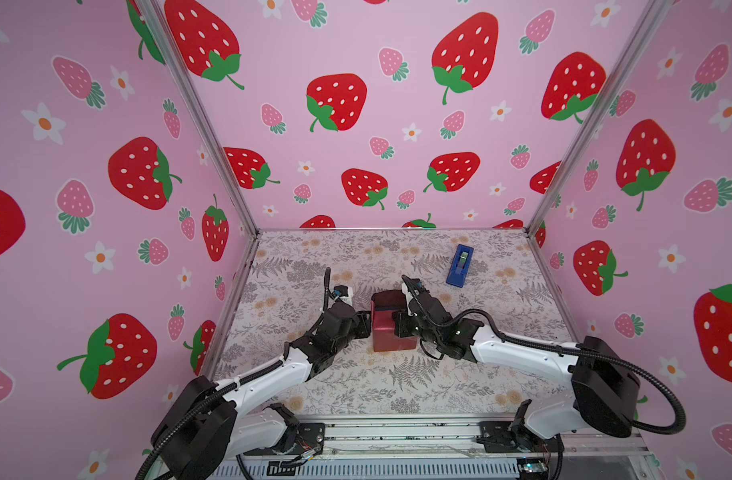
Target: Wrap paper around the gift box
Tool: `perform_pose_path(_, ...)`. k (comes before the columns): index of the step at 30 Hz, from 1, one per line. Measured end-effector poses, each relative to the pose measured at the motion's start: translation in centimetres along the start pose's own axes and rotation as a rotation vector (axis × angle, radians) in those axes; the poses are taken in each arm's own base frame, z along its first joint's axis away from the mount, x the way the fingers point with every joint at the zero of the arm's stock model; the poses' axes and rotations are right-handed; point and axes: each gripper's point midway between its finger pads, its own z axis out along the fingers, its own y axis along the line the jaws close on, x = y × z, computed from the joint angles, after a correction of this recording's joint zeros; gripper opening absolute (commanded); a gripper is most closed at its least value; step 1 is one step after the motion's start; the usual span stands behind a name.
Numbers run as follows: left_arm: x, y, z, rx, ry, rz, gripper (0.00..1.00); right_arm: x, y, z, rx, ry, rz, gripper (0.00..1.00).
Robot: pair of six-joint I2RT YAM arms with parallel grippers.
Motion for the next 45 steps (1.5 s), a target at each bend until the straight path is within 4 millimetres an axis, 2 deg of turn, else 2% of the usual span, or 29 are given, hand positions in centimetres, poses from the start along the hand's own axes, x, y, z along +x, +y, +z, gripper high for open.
perform_pose_path(10,-1.1,-0.9,-0.9,0.027,-0.043,0.000,0.36,0.1,0.1,0.0,-0.003,0.003,0.000,0.06)
perform_pose_path(24,0.1,-0.1,0.2,-0.005,-0.004,-0.004,0.37,0.1,0.0,0.0,-0.002,0.004,0.000,0.06)
perform_pose_path(35,-1.1,-1.2,-0.8,0.029,-0.053,-0.006,0.36,0.1,0.1,0.0,-0.008,0.008,0.001,0.06)
perform_pose_path(45,-0.6,-0.9,-0.1,0.017,-0.036,-0.005,0.38,0.1,0.2,0.1,-0.014,0.008,0.003,0.06)
